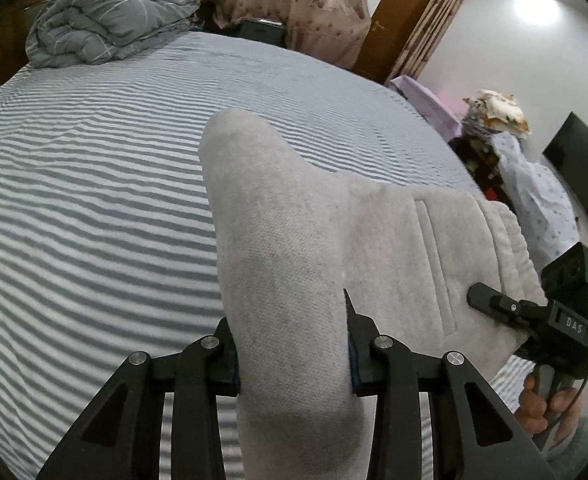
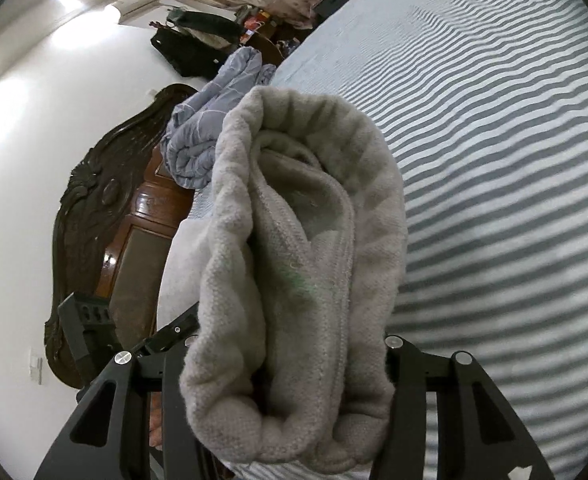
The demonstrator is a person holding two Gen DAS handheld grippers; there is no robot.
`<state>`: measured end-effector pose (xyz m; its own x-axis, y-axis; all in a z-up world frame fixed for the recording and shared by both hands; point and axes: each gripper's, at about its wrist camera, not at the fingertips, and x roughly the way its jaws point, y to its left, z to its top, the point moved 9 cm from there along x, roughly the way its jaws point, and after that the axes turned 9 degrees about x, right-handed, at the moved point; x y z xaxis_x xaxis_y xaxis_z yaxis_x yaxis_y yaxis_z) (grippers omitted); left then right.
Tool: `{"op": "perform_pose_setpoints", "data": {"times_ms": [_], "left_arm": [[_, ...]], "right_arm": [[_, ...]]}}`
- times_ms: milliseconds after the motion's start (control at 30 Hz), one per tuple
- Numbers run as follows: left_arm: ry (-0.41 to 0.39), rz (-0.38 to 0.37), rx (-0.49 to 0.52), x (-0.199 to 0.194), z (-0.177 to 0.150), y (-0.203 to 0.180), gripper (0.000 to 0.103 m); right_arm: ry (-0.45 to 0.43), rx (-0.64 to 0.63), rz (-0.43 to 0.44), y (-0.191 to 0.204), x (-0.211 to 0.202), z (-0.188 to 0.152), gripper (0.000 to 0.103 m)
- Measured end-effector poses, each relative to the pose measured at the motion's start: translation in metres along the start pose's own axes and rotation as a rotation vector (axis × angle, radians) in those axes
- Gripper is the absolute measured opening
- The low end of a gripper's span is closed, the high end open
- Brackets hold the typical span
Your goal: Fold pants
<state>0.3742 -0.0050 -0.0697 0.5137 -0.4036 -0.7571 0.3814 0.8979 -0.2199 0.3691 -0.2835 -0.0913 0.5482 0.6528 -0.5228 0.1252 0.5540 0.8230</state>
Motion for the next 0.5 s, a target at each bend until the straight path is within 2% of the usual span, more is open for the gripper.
{"op": "perform_pose_setpoints", "data": {"times_ms": [167,233,267,300,333,433,467,500], "left_arm": [[0.065,0.019,-0.01,0.038,-0.008,0.026,0.038],[0.102,0.042,-0.007,0.055,-0.022,0.036,0.042],[0.113,0.048,-0.003,0.059,-0.029,0.039,0.046],[0.118,0.065,0.013,0.064,-0.035,0.04,0.055],[0.106,0.098,0.04,0.065,-0.039,0.04,0.059],[0.061,0.164,0.122,0.06,-0.043,0.034,0.068],[0.052,0.189,0.14,0.059,-0.045,0.032,0.074],[0.043,0.206,0.155,0.058,-0.047,0.033,0.075]], "right_arm": [[0.029,0.0,-0.06,-0.015,0.04,0.002,0.044],[0.028,-0.015,-0.112,-0.028,0.051,-0.001,0.05],[0.021,-0.04,-0.157,-0.035,0.055,-0.004,0.053],[0.015,-0.065,-0.193,-0.04,0.058,-0.005,0.061],[0.004,-0.091,-0.237,-0.046,0.059,-0.008,0.068],[-0.049,-0.144,-0.299,-0.051,0.058,-0.01,0.08],[-0.068,-0.166,-0.322,-0.051,0.056,-0.012,0.081],[-0.081,-0.191,-0.337,-0.051,0.054,-0.015,0.082]]}}
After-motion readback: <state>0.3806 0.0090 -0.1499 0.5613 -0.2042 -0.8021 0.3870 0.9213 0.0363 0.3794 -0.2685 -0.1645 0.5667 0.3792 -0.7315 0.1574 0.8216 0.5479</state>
